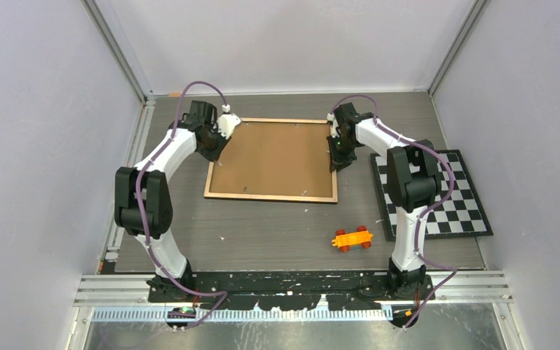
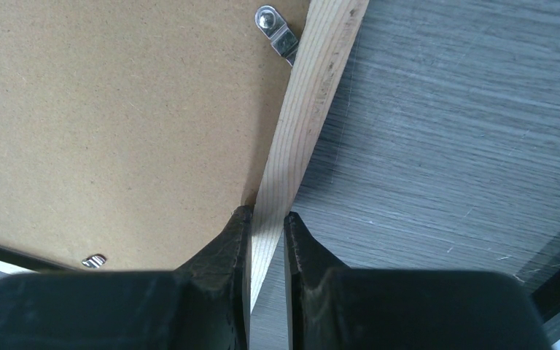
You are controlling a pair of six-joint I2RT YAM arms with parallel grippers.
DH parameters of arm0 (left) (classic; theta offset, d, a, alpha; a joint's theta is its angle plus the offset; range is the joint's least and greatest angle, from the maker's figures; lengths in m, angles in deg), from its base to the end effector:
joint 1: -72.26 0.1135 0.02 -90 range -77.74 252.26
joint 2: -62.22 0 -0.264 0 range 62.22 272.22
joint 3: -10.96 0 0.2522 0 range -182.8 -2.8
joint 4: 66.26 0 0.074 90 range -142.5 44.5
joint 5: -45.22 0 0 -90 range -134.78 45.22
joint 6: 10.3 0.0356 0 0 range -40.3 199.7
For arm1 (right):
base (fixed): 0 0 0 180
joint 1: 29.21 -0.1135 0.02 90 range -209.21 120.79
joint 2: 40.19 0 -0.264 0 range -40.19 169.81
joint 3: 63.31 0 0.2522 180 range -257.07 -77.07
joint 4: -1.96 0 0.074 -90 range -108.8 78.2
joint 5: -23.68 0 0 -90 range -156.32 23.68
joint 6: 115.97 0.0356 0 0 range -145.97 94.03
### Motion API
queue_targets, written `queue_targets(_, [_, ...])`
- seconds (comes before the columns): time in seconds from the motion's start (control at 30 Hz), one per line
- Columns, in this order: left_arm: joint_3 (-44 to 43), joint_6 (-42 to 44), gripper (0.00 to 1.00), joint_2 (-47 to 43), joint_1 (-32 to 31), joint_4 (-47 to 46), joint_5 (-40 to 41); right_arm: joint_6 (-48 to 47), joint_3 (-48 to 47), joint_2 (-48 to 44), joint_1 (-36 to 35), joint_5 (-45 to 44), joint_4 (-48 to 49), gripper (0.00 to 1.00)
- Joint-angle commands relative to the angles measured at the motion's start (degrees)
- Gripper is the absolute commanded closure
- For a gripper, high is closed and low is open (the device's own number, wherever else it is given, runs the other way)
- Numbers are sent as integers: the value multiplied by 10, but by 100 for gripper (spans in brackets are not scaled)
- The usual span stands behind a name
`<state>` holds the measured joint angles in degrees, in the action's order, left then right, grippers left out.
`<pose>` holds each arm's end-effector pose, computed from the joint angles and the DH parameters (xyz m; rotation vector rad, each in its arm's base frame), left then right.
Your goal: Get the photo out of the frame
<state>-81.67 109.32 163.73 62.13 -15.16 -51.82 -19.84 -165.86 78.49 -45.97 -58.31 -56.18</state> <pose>0.3699 -0.0705 0.2386 0.9260 2.4352 -0.0397 0.3994 0.1255 0.1699 -0.2953 2.8725 0.2773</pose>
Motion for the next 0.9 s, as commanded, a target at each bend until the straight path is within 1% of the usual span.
queue_targets(0.0, [11,-45,100,4,-7,8,-57,1,23,56,-29,79,-22,99])
queue_targets(0.2, [13,-79,100,13,-7,-16,-57,-1,24,56,-29,77,-21,99])
queue_targets(0.33, [4,-81,100,13,-7,-11,-58,-5,25,54,-29,73,-22,99])
queue_targets(0.47, [-8,-82,100,3,-4,1,-69,-17,5,61,-27,41,-30,99])
queue_targets(0.63, [-18,-98,100,-10,11,4,-86,-34,-61,91,10,-9,-49,99])
queue_targets(0.73, [-26,-111,100,-11,24,6,-99,-51,-128,118,41,-27,-56,98])
queue_targets(0.83, [-32,-121,100,-14,32,5,-107,-59,-219,155,61,-23,-70,94])
queue_targets(0.87, [-34,-123,100,-14,33,5,-109,-73,-246,167,63,-24,-75,90])
